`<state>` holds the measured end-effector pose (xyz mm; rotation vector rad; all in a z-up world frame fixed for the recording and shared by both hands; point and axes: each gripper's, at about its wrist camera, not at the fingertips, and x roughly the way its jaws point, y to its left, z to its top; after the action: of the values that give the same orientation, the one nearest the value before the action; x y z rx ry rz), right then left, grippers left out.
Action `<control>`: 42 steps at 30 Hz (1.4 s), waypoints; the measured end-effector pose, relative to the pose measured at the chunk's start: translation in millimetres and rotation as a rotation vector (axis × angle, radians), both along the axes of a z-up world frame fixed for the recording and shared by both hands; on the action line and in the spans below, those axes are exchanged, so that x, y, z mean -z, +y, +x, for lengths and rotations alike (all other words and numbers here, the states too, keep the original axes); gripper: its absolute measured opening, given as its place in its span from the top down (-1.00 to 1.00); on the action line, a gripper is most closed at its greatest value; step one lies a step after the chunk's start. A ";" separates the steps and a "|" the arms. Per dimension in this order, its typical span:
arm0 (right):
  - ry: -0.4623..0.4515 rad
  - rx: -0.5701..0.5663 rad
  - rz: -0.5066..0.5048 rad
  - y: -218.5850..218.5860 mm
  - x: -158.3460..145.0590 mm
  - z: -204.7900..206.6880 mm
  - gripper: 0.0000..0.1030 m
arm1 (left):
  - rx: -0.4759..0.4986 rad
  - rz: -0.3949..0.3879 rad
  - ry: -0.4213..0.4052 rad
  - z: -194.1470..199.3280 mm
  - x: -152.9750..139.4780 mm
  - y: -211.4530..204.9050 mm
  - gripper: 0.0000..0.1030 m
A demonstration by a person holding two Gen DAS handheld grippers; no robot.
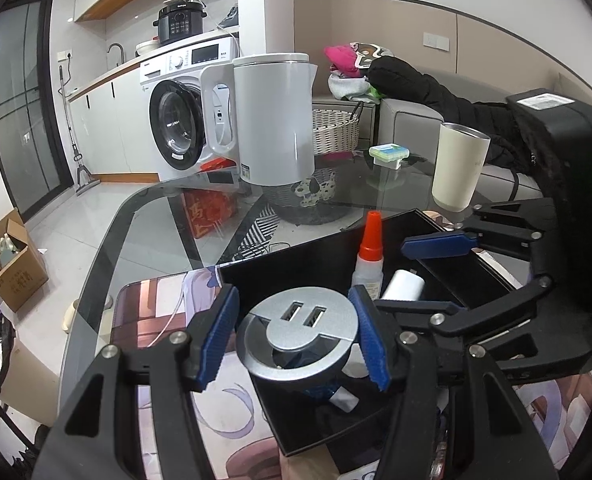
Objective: Organize rigid objects
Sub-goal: 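Carry the socket and charger into the black box and open both tools, then withdraw both tools from the box, right tool moving toward the remote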
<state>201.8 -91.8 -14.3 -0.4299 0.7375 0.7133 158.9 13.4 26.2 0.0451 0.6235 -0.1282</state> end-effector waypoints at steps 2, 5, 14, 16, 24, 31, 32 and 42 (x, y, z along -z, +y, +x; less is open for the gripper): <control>-0.020 0.010 0.004 -2.5 -2.2 -3.3 -0.13 | -0.002 0.003 -0.002 -0.3 0.3 -1.2 -0.09; -0.049 0.033 0.017 -9.2 -6.0 -9.8 -0.25 | -0.007 -0.002 -0.003 -0.2 0.5 -1.3 -0.11; -0.093 0.066 0.087 -29.9 -23.9 -38.2 -0.57 | -0.019 0.008 0.005 0.0 1.5 -8.2 -0.57; -0.099 0.083 0.113 -35.6 -25.3 -42.0 -0.72 | -0.035 -0.016 0.015 -1.4 0.1 -4.8 -0.73; -0.066 0.142 0.181 -63.9 -28.1 -49.3 -0.99 | -0.054 -0.106 -0.030 -25.8 -11.8 10.6 -1.00; -0.015 0.180 0.162 -71.2 -19.9 -54.9 -0.99 | -0.086 -0.096 0.002 -34.3 -8.7 14.3 -1.00; -0.005 0.175 0.162 -70.9 -18.8 -56.5 -0.99 | -0.084 -0.088 0.011 -34.8 -7.1 13.6 -1.00; 0.058 0.099 0.141 -66.6 -4.0 -80.1 -0.99 | -0.115 -0.098 0.045 -60.4 4.2 21.6 -1.00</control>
<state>121.7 -158.4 -10.3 -0.2437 0.7525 0.6825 98.5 35.0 22.0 -0.0885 0.6621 -0.0484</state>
